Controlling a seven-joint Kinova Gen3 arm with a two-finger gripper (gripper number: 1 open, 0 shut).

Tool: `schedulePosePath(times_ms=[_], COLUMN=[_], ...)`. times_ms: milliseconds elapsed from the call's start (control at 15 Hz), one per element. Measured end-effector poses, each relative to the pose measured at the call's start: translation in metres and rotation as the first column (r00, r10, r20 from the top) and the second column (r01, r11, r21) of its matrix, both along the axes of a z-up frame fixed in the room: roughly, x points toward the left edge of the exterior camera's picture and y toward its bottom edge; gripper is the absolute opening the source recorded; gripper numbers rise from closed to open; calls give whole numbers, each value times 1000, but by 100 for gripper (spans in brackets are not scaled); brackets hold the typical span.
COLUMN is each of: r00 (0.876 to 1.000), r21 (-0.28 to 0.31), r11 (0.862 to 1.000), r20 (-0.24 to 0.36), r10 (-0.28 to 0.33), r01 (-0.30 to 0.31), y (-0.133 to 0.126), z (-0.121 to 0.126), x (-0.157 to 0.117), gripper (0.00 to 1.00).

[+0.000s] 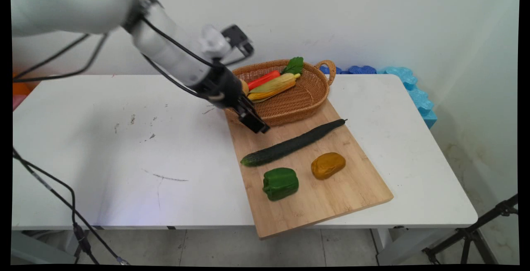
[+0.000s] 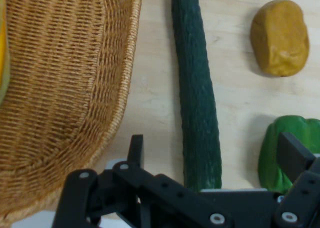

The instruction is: Pick up the cucumber from the cutting board

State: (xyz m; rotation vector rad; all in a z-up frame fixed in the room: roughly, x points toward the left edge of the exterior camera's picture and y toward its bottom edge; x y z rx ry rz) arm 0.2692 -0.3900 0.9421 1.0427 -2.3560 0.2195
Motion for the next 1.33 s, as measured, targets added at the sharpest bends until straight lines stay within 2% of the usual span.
schedulePosePath(times_ms=[600, 1067, 1133, 1333], r00=[998, 996, 996, 996], r21=[67, 78, 77, 71], r11=[996, 996, 996, 996], r20=[48, 71, 74, 81], r10=[47, 48, 48, 43], r01=[-51, -53, -54, -48], y=[-37, -47, -48, -50], z=[-71, -100, -103, -109], x=[-53, -77, -79, -84], gripper=[100, 100, 0, 0])
